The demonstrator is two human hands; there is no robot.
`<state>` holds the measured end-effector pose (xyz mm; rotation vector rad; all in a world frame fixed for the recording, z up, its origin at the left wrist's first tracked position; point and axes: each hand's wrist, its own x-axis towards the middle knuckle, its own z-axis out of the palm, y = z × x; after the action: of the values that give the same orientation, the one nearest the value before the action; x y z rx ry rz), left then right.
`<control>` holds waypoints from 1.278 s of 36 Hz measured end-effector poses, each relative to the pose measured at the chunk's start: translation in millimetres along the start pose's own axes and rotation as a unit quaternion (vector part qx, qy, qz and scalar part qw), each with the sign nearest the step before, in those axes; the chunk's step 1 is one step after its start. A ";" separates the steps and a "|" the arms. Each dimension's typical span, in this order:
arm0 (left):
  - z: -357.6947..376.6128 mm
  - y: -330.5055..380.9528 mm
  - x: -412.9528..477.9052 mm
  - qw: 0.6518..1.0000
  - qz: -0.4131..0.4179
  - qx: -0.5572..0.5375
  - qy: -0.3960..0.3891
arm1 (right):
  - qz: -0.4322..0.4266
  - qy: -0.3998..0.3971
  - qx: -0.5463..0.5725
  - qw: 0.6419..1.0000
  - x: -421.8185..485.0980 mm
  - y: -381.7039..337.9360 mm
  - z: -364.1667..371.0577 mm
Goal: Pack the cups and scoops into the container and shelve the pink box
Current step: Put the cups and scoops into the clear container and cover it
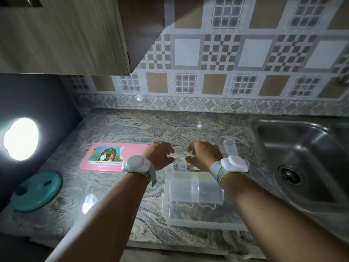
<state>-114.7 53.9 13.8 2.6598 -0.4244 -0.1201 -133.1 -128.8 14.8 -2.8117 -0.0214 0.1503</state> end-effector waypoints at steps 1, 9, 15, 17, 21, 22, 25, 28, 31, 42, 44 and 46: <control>1.5 -5.1 6.2 1.000 0.000 0.004 -0.009 | 0.008 -0.008 0.004 1.000 6.7 -1.6 4.0; 22.7 -34.5 31.5 0.993 -0.026 -0.003 -0.114 | 0.061 -0.075 -0.005 0.995 30.3 -11.5 27.3; 31.5 -45.9 39.5 0.989 -0.009 -0.001 -0.144 | 0.083 -0.116 -0.010 0.990 37.3 -15.8 35.5; 33.1 -46.7 39.7 0.990 -0.008 -0.007 -0.143 | 0.090 -0.115 -0.006 0.989 37.5 -16.1 34.9; 33.3 -45.9 39.4 0.991 -0.002 -0.009 -0.137 | 0.098 -0.110 -0.002 0.989 36.3 -17.3 32.5; 33.4 -46.0 38.8 0.991 -0.001 -0.008 -0.136 | 0.098 -0.109 -0.004 0.989 35.9 -18.0 32.8; 33.1 -44.5 35.6 0.991 -0.002 -0.006 -0.131 | 0.097 -0.106 -0.004 0.990 34.2 -19.1 34.0; 32.5 -43.9 32.2 0.992 -0.002 -0.004 -0.124 | 0.097 -0.096 -0.004 0.991 31.2 -19.7 34.8; 23.7 -40.3 29.3 0.994 -0.003 -0.002 -0.106 | 0.094 -0.073 0.008 0.993 26.8 -21.4 28.8; -15.3 0.3 5.5 0.998 -0.004 -0.002 -0.068 | 0.056 -0.023 0.024 0.998 -2.8 -26.8 -15.0; -18.7 6.1 1.1 0.998 -0.004 -0.001 -0.068 | 0.051 -0.021 0.022 0.998 -8.9 -27.0 -19.9; -23.6 15.0 -7.6 0.998 -0.001 0.007 -0.060 | 0.044 -0.017 0.016 0.999 -19.7 -25.5 -27.3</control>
<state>-122.4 53.2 41.7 2.6748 -0.4621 -0.2807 -149.7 -114.0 50.7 -2.7783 0.0967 0.2169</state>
